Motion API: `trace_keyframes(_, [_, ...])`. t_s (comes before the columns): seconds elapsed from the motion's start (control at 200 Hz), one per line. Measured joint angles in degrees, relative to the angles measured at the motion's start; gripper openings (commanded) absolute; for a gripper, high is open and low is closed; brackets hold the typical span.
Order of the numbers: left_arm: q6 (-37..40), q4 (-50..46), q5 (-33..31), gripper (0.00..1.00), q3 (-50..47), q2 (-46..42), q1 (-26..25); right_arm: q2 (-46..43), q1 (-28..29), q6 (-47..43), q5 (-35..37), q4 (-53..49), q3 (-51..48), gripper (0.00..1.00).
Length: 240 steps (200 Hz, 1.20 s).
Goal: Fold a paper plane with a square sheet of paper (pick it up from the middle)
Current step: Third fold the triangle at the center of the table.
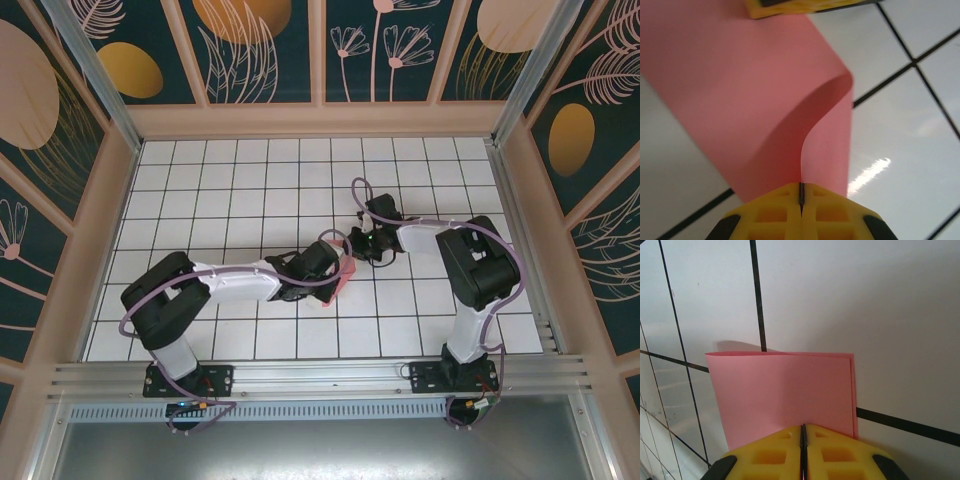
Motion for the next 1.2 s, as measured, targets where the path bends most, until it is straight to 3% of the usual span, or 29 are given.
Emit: trace_keyframes(1.201, [0.02, -2.95, -4.59, 0.09, 2.12, 2.25, 0.55, 0.0, 0.33, 0.02, 0.66, -0.28, 0.24, 0.12])
